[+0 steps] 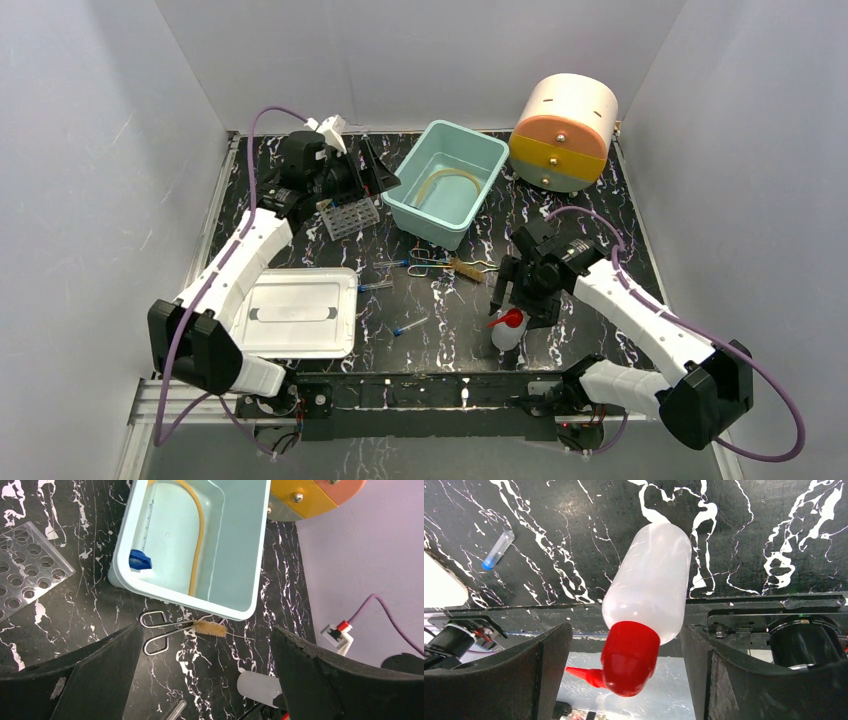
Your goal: Organize the chemistry lab equipment
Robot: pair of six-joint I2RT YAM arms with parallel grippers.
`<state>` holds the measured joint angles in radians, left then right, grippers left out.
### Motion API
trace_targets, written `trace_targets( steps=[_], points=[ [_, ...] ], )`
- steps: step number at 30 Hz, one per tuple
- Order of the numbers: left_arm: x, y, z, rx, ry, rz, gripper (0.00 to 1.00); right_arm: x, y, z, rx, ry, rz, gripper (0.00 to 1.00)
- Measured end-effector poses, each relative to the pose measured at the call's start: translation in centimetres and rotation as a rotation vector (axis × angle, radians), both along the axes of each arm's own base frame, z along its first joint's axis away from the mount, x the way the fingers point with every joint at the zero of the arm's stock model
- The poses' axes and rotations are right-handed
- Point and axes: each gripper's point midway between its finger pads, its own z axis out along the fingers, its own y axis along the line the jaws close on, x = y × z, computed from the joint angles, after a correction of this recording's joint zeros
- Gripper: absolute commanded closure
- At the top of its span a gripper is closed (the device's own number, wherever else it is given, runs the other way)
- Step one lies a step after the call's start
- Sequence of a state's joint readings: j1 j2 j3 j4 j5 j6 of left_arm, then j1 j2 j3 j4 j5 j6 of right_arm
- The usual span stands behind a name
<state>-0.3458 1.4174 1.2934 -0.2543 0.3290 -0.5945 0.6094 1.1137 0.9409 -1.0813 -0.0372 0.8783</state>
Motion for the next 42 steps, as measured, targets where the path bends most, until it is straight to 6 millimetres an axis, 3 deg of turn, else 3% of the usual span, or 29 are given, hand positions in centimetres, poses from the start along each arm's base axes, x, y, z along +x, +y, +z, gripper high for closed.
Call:
trace_targets(
  steps=[7,13,21,26,30,36,40,42],
  points=[
    [-2.0,0.5,0.7,-0.001,-0.029,-0.011,0.02,0.1,-0.1,-0.4,-0.011,0.004,-0.016,0.18],
    [-4.3,-0.2,-1.2,0.016,0.004,-0.051,0.02,-0.3,-0.4,-1.7,-0.048,0.056,-0.003,0.16],
    [-6.5,-1.3,-3.7,0.041,0.04,-0.107,0.02,-0.3,-0.2,-2.7,-0.061,0.085,0.049,0.38],
    [-8.6,-1.3,-5.5,0.042,0.035,-0.15,0.02,0.1,0.2,-2.6,-0.058,0.087,0.087,0.44],
    [-9.6,-1.5,-5.8,0.036,0.013,-0.189,0.02,1.3,0.8,-2.4,-0.054,0.059,0.125,0.45],
    [-10.5,-2.3,-6.1,0.036,-0.1,-0.316,0.02,4.4,3.2,0.4,0.013,-0.049,0.235,0.45],
    [-11.5,-2.8,-7.5,0.039,-0.156,-0.42,0.02,6.5,5.6,4.1,0.111,-0.162,0.335,0.45],
    [-11.6,-3.4,-6.8,0.021,-0.199,-0.462,0.02,7.2,6.7,6.1,0.161,-0.213,0.385,0.45]
  ],
)
